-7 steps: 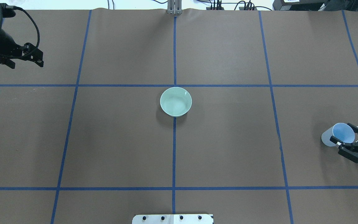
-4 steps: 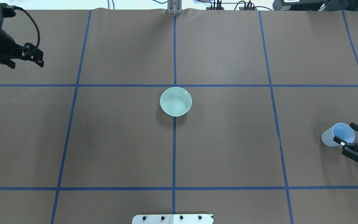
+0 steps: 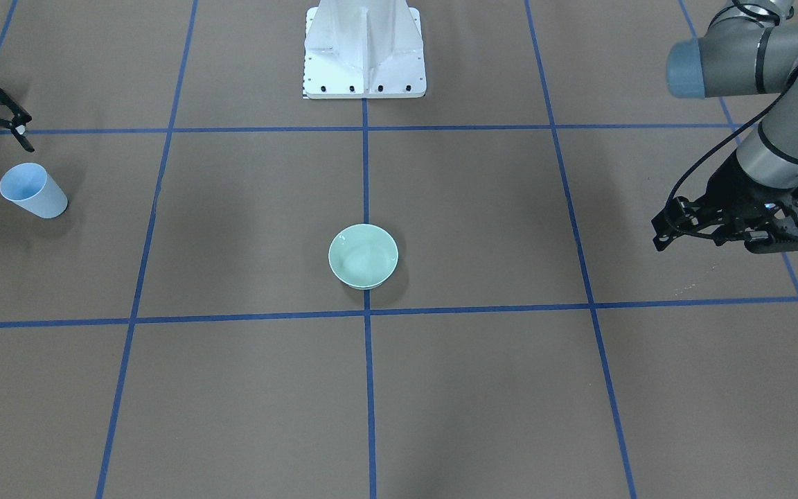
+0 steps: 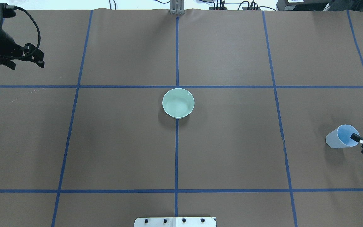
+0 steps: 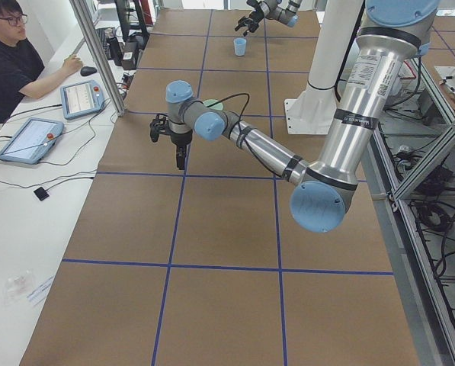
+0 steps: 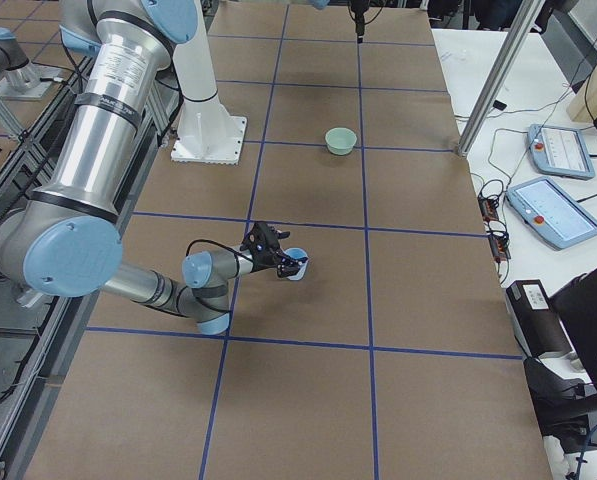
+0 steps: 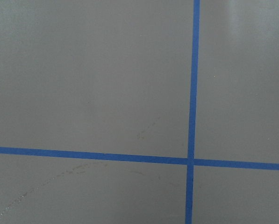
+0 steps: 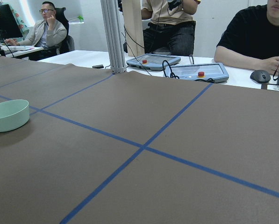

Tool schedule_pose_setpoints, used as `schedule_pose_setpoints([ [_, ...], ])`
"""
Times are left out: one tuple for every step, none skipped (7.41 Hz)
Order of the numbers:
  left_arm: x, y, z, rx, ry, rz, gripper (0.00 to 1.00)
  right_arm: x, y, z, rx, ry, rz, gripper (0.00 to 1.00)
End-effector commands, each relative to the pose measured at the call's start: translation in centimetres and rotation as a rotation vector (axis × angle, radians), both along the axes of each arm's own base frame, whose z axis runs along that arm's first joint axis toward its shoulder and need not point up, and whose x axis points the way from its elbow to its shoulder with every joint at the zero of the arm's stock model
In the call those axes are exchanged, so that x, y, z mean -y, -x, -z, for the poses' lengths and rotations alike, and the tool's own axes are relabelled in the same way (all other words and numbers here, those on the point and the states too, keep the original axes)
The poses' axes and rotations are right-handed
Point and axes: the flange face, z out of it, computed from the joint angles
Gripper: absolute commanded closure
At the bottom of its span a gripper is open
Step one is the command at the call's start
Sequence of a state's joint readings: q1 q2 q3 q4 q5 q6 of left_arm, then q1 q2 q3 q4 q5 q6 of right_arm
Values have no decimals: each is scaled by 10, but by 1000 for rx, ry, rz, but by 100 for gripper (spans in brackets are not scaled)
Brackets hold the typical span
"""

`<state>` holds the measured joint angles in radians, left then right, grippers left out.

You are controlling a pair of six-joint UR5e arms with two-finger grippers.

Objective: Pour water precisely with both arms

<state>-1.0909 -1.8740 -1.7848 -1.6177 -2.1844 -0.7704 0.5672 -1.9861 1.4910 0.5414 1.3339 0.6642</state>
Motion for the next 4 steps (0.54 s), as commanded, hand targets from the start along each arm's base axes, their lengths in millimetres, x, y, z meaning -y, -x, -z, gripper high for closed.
schedule_pose_setpoints([
  [0, 0, 4, -2, -2, 1, 0, 70, -51, 70, -60, 60, 42, 1],
  [0, 0, 5, -1, -1, 1, 0, 109, -69, 98, -66, 90, 56, 1],
  [1, -1, 7, -2, -4, 1, 0, 155, -90, 127, -69, 131, 65, 1],
  [6, -4, 17, -11, -3, 9, 0, 189, -113, 144, -77, 222, 75, 1],
])
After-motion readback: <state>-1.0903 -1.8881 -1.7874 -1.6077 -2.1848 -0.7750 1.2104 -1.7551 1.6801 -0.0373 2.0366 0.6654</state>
